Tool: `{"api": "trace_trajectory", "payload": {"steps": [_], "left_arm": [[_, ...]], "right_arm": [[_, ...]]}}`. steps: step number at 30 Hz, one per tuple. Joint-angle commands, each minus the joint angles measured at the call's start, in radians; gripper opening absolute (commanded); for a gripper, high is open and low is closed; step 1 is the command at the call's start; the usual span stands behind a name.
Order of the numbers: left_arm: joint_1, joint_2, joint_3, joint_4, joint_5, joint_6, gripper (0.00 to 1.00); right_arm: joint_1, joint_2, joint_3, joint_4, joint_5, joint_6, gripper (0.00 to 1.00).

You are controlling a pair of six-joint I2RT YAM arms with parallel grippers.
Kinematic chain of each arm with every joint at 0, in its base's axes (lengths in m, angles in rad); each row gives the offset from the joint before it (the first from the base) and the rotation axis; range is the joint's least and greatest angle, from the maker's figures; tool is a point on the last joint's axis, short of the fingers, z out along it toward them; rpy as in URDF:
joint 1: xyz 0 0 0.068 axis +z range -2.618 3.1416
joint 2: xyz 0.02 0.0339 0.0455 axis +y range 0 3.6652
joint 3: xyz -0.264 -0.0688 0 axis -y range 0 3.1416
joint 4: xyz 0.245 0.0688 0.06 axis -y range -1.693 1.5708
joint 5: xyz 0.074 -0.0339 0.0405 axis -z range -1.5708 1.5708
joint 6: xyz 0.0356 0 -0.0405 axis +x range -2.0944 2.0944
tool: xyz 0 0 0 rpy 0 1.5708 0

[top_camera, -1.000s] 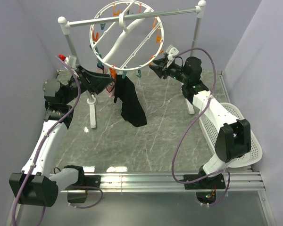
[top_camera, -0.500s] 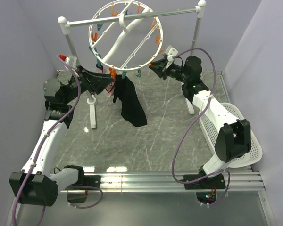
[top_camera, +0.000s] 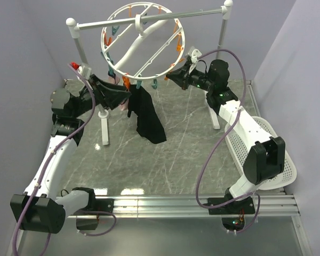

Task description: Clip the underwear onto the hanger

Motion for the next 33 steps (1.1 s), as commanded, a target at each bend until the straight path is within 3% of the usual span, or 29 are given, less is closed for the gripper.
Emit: {"api": "trace_trajectory", "payload": {"steps": [1, 8, 11, 23, 33], "left_arm": [[-0.028, -0.041, 0.006, -0.030, 0.036, 0.155, 0.56], [-0.166, -0.093, 0.003, -0.176, -0.069, 0.550, 0.56], [-0.249, -0.111, -0.026, -0.158, -0.195, 0.638, 0.56], [-0.523, -0.029, -0.042, -0.097, -0.523, 0.860, 0.53], [-0.579, 0.079, 0.012, -0.064, -0.763, 0.844, 0.49]], "right_arm": [[0.019, -0.067, 0.062, -0.071, -0.010, 0.132, 0.00], [0.066, -0.121, 0.053, -0.190, 0.039, 0.244, 0.00], [0.091, -0.155, 0.027, -0.201, 0.068, 0.301, 0.00], [0.184, -0.249, -0.003, -0.279, 0.201, 0.399, 0.00], [0.212, -0.302, -0.036, -0.310, 0.240, 0.425, 0.00]]}}
